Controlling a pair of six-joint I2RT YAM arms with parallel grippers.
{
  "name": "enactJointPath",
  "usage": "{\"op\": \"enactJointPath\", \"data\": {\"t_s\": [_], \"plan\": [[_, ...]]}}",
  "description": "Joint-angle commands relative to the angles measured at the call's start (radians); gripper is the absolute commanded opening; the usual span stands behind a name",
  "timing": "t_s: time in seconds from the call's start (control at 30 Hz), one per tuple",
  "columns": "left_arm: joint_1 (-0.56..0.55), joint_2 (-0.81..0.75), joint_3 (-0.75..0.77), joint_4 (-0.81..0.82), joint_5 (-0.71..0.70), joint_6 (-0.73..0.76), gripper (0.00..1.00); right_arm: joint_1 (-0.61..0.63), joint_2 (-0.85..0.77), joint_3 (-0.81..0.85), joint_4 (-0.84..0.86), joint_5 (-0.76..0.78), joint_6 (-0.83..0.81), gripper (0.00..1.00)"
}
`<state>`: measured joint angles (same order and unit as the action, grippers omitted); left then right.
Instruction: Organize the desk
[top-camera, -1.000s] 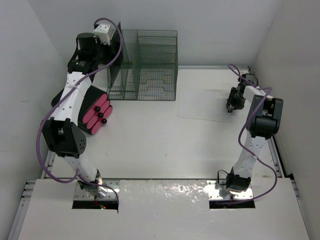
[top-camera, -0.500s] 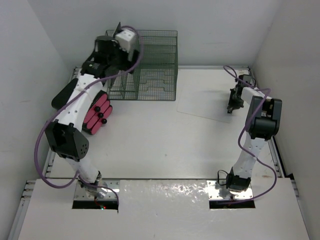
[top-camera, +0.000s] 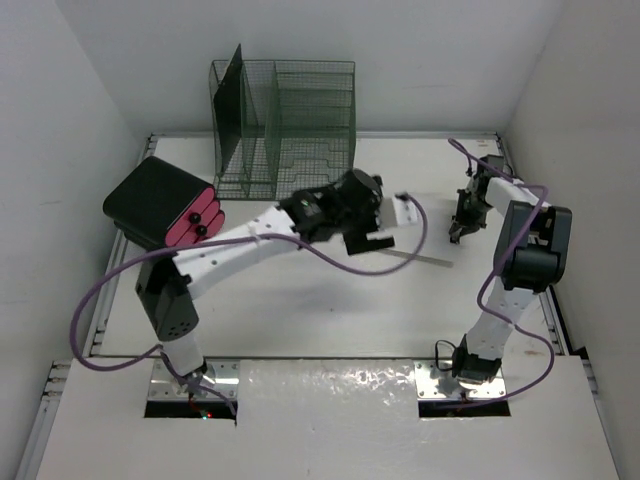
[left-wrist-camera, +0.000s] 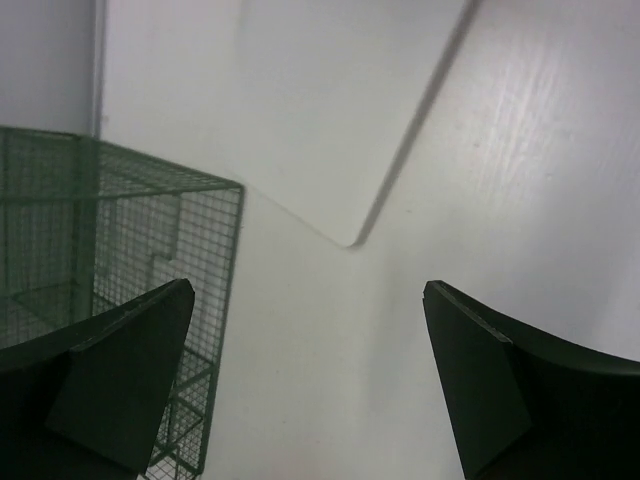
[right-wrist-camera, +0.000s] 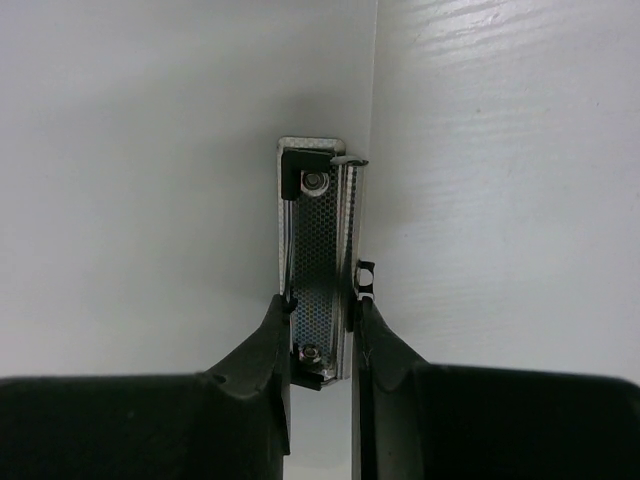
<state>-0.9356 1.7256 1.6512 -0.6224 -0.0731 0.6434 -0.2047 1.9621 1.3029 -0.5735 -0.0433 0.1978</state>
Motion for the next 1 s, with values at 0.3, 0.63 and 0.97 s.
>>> {"op": "enactJointPath", "data": {"t_s": [0.3, 0.63, 0.97], "plan": [[-0.210, 0.297, -0.084, 0.346, -0.229, 0.176, 1.00, 0.036, -0.144, -0.022, -0.048, -0.076, 0.023, 0.00], [-0.210, 0.519, -0.016, 0.651, -0.379, 0.214, 0.97, 0.051, -0.196, -0.070, -0.043, -0.102, 0.031, 0.00], [-0.210, 0.631, -0.007, 0.805, -0.448, 0.297, 0.53, 0.056, -0.264, -0.103, -0.042, -0.124, 0.032, 0.00]]}}
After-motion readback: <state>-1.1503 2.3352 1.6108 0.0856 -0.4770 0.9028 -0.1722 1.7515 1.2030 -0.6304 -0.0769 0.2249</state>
